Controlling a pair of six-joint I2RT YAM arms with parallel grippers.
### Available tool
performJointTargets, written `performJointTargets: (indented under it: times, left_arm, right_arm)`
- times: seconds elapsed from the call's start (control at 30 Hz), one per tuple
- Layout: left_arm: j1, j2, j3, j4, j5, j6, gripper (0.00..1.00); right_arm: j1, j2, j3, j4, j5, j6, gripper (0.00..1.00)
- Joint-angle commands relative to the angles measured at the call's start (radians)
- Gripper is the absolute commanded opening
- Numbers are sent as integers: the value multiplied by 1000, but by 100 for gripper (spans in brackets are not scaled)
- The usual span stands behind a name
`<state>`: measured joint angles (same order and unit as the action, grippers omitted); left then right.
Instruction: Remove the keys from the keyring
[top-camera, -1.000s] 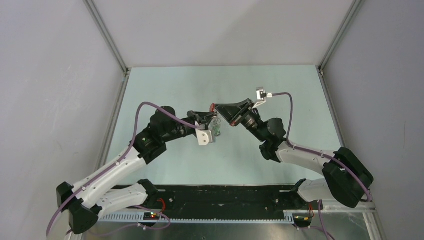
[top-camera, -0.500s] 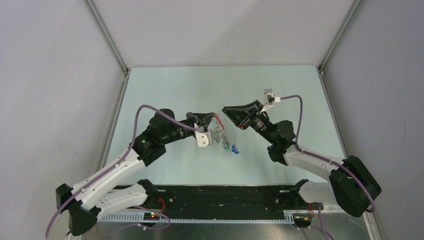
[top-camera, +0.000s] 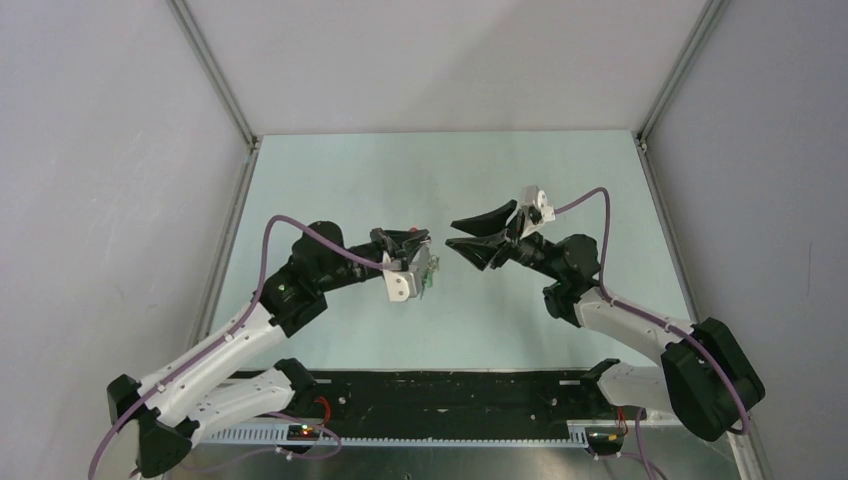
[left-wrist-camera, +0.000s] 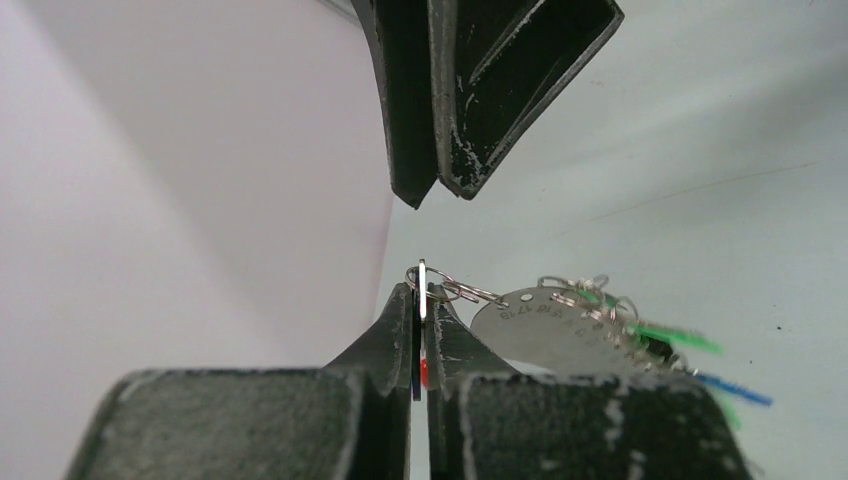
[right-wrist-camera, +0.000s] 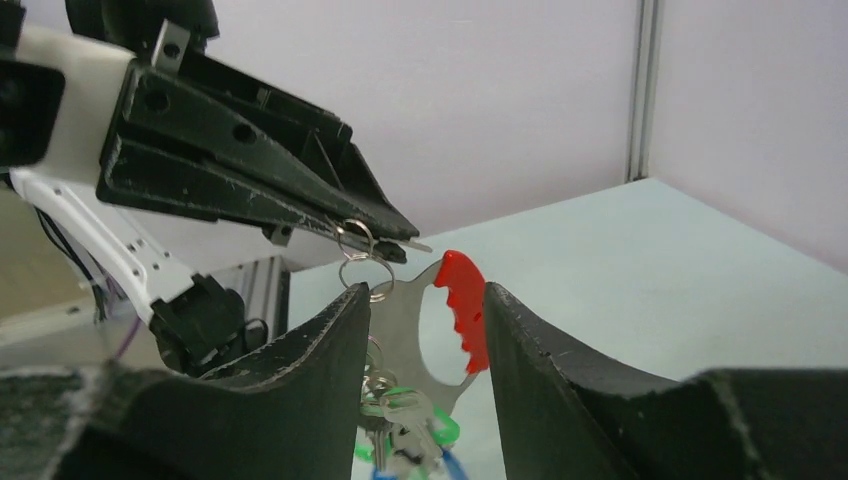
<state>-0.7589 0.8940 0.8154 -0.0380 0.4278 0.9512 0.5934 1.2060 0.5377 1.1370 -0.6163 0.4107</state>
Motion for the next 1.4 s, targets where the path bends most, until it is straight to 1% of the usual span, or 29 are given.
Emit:
performJointTargets:
  times: [0.0,0.23,0.43,0.73,0.8,0.9,0.97,1.1,1.27,1.37]
  left_arm:
    - [6,-33,5,67,53,7,0]
    - [6,-44,4,66,83,7,0]
    - [7,-45,5,66,102,3,0]
    - [7,-47,5,67,109,3,0]
    - [7,-50,6,68,101,8,0]
    - [7,-52,6,66,83,15,0]
    - [7,-54,4,68,71,17,0]
    - [6,-51,1,66,70,18,0]
    - [5,-44,-3,66,44,22,0]
    - [1,-39,-3,63,-5,14,0]
  right_arm:
    - [-17,-18,27,-12,-123,-131,50]
    - [-11,28,91,-30,-244,-133,50]
    - [14,53,134,-44,-270,-136,50]
    - [56,87,186,-71,-310,-135,45]
    - [58,85,188,-96,-302,-133,44]
    - [58,73,188,-149,-292,-143,48]
    - [60,55,187,-230,-270,-173,50]
    - [85,7,188,-340,-218,-270,51]
    - [112,-13,187,-384,-146,-321,53]
    - [127,-28,188,-420,-67,-367,58]
